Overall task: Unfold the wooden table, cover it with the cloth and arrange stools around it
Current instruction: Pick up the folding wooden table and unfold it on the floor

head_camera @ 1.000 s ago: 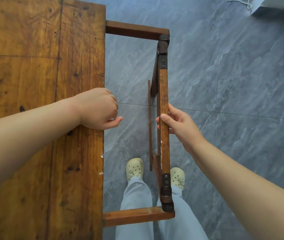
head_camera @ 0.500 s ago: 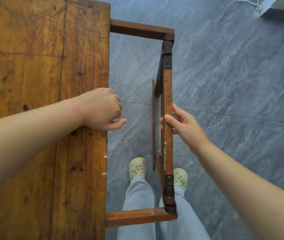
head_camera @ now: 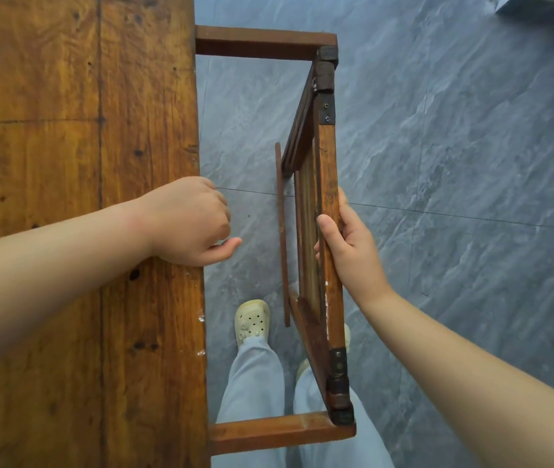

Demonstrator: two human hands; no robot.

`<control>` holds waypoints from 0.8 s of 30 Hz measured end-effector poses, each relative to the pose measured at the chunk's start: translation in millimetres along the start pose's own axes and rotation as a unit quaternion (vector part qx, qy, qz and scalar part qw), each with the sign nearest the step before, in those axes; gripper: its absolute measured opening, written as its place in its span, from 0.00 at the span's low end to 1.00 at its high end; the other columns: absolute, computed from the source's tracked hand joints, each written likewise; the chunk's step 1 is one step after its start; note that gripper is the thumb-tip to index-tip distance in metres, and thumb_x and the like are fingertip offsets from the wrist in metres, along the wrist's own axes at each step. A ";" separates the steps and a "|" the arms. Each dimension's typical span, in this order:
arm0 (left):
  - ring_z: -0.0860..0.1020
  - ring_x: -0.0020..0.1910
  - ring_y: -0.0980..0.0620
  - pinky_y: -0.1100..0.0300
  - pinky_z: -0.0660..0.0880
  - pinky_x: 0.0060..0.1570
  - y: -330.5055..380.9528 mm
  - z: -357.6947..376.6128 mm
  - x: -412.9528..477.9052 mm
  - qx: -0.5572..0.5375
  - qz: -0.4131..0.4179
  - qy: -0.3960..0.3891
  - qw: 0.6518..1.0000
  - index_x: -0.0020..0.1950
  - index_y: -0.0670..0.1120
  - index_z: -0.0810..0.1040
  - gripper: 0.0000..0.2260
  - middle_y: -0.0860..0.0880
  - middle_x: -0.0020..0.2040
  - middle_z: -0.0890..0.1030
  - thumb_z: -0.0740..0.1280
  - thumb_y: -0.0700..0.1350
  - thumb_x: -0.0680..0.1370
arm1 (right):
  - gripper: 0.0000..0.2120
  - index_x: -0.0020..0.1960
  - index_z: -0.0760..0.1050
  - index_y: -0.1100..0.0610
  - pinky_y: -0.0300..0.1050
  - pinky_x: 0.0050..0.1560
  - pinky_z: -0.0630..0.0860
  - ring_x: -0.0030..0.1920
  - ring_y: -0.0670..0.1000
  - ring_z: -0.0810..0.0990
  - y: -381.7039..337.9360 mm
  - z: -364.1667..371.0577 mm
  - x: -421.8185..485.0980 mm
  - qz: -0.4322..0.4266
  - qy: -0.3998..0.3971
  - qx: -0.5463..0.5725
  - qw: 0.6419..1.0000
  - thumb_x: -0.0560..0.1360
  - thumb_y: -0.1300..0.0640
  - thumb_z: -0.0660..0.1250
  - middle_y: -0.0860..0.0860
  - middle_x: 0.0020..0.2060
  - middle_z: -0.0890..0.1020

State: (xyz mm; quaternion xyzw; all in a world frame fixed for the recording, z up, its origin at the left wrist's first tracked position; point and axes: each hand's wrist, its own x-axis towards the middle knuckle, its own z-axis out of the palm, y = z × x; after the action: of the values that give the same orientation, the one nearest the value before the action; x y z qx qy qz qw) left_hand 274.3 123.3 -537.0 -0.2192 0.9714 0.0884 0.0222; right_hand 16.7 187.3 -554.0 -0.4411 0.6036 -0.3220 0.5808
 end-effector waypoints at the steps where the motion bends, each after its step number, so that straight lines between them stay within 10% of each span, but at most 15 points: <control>1: 0.68 0.22 0.48 0.58 0.66 0.30 -1.2 1.2 -2.6 -0.004 -0.001 -0.001 1.000 0.21 0.46 0.69 0.25 0.51 0.20 0.68 0.54 0.52 0.77 | 0.25 0.76 0.59 0.50 0.44 0.44 0.78 0.39 0.47 0.75 2.0 2.8 0.8 0.001 0.001 0.005 1.000 0.81 0.55 0.60 0.45 0.49 0.78; 13: 0.66 0.22 0.50 0.59 0.66 0.29 -3.9 3.9 -22.9 -0.022 -0.009 0.011 1.000 0.20 0.46 0.68 0.23 0.52 0.20 0.67 0.55 0.51 0.75 | 0.27 0.77 0.56 0.47 0.46 0.40 0.77 0.35 0.48 0.75 4.6 18.6 2.8 0.012 -0.023 -0.004 1.000 0.81 0.54 0.60 0.51 0.39 0.76; 24: 0.63 0.23 0.51 0.59 0.59 0.29 2.7 4.8 0.7 -0.018 0.019 0.006 1.000 0.21 0.47 0.67 0.24 0.53 0.21 0.66 0.57 0.56 0.76 | 0.29 0.78 0.50 0.49 0.51 0.52 0.79 0.48 0.49 0.80 -44.3 -36.7 81.0 -0.017 0.005 -0.025 1.000 0.80 0.41 0.51 0.51 0.51 0.78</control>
State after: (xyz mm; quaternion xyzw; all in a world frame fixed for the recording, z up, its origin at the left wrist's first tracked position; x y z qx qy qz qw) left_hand 272.6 126.3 -541.4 -0.2020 0.9737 0.1053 0.0106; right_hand -7.3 91.5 -543.5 -0.4643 0.6068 -0.3186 0.5611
